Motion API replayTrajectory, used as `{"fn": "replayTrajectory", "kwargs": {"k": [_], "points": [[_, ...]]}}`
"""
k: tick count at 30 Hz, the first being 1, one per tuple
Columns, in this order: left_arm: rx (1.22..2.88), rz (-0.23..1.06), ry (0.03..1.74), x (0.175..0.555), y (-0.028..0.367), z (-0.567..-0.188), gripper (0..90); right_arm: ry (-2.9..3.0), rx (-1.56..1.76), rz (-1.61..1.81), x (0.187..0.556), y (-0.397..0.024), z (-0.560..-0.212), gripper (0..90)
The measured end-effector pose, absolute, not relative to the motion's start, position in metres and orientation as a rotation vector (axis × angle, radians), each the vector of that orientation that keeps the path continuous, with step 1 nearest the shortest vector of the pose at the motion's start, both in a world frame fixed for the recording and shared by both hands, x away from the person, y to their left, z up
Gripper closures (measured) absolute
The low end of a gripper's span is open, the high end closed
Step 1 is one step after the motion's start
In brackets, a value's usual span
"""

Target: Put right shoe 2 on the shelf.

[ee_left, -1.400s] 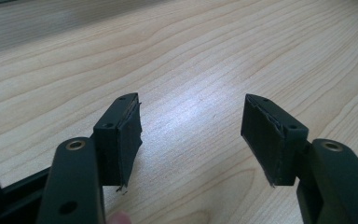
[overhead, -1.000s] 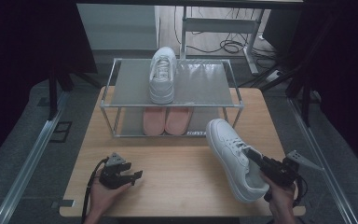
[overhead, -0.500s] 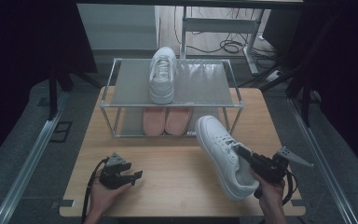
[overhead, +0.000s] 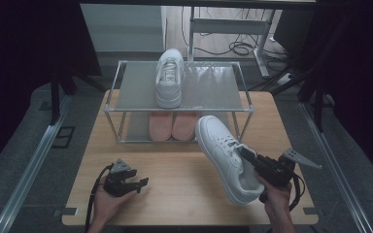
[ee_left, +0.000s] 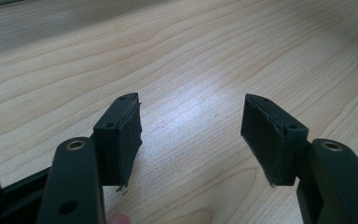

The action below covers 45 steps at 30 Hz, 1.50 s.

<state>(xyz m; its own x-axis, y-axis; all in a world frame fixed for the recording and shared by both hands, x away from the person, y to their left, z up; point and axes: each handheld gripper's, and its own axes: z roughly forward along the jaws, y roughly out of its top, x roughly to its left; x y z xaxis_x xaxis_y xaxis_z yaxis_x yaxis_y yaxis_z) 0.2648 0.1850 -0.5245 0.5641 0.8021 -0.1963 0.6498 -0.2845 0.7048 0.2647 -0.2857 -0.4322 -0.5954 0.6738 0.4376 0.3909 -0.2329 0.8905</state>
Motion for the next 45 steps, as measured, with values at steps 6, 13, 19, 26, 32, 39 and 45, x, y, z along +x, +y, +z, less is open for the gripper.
{"fn": "replayTrajectory", "kwargs": {"k": [6, 13, 19, 26, 32, 39, 45], "points": [[2.024, 0.251, 1.162, 0.265, 0.185, -0.525, 38.3, 1.8, 1.253, 1.945, 0.266, -0.278, -0.423, 81.1], [2.027, 0.252, 1.162, 0.265, 0.185, -0.525, 38.3, 1.774, 1.23, 1.998, 0.269, -0.268, -0.413, 81.1], [2.025, 0.251, 1.164, 0.265, 0.185, -0.525, 38.3, 1.744, 1.205, 2.024, 0.274, -0.261, -0.399, 81.2], [2.026, 0.249, 1.162, 0.265, 0.185, -0.525, 38.3, 1.7, 1.184, 2.044, 0.283, -0.254, -0.381, 81.2], [2.021, 0.249, 1.164, 0.265, 0.185, -0.525, 38.3, 1.689, 1.177, 2.036, 0.291, -0.248, -0.37, 81.2], [2.022, 0.248, 1.164, 0.266, 0.185, -0.525, 38.3, 1.659, 1.202, 2.018, 0.306, -0.246, -0.363, 81.2], [2.024, 0.249, 1.162, 0.266, 0.185, -0.526, 38.3, 1.625, 1.234, 2.011, 0.317, -0.245, -0.358, 81.2]]}}
